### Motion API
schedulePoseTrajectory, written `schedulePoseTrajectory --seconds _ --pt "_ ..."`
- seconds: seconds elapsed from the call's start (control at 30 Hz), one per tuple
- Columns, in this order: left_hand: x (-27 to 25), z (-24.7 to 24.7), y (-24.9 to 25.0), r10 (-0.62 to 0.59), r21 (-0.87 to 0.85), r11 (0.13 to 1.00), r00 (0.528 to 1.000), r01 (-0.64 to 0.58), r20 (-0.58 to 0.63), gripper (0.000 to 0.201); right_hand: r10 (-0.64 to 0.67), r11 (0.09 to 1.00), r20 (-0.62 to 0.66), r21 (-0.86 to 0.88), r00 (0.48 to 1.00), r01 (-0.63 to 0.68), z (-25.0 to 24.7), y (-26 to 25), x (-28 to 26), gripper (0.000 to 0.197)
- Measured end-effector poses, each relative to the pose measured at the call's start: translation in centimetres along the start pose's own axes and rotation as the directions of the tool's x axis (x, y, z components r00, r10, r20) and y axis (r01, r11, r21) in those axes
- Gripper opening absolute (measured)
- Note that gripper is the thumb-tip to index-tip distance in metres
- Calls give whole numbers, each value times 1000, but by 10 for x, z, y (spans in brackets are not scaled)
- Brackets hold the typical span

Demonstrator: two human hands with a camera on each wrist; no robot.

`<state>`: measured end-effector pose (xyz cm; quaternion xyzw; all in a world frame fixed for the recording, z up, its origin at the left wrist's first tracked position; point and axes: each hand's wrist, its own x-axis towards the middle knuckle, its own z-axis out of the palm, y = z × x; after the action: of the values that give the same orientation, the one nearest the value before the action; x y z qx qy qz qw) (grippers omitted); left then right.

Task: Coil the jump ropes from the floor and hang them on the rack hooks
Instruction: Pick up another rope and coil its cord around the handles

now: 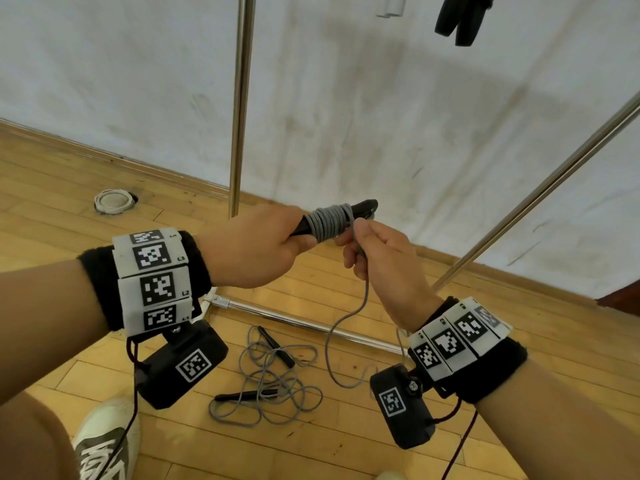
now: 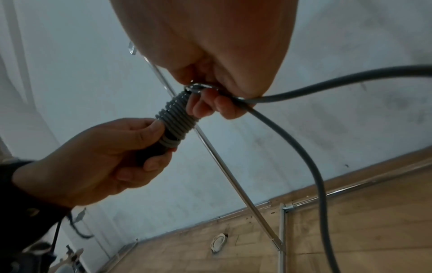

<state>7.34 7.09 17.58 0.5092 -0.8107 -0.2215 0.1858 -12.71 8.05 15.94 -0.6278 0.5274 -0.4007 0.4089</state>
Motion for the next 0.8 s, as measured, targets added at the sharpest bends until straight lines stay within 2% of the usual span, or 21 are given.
schedulePoseTrajectory --seconds 0.13,0.23,0.37,0.43,0.53,0.63,0.73,0.8 --pt "0 -3 -4 -12 -15 1000 1000 12 22 18 41 991 73 124 996 -50 -6 -2 3 28" --pt "-1 -7 -6 -7 -53 999 1000 8 24 19 43 987 62 151 997 -51 -10 1 2 18" --pt "-3 -12 -6 -26 -176 984 999 31 28 18 32 982 42 185 999 -40 -14 4 2 19" --pt "-5 -14 -5 -24 -248 968 999 33 38 18 -9 980 94 200 996 -10 -13 6 2 17" --pt "-7 -20 -3 1 -336 942 997 27 83 19 -72 972 196 235 978 25 -14 10 3 30" --pt "-11 -25 -4 46 -343 939 986 11 159 17 -61 981 246 194 967 12 -18 15 3 28" --pt "-15 -27 -3 82 -379 925 972 7 219 17 -43 991 198 129 979 17 -22 21 3 14" --pt "-17 -29 -3 114 -421 907 961 3 253 20 -22 1000 171 20 985 19 -25 25 5 32"
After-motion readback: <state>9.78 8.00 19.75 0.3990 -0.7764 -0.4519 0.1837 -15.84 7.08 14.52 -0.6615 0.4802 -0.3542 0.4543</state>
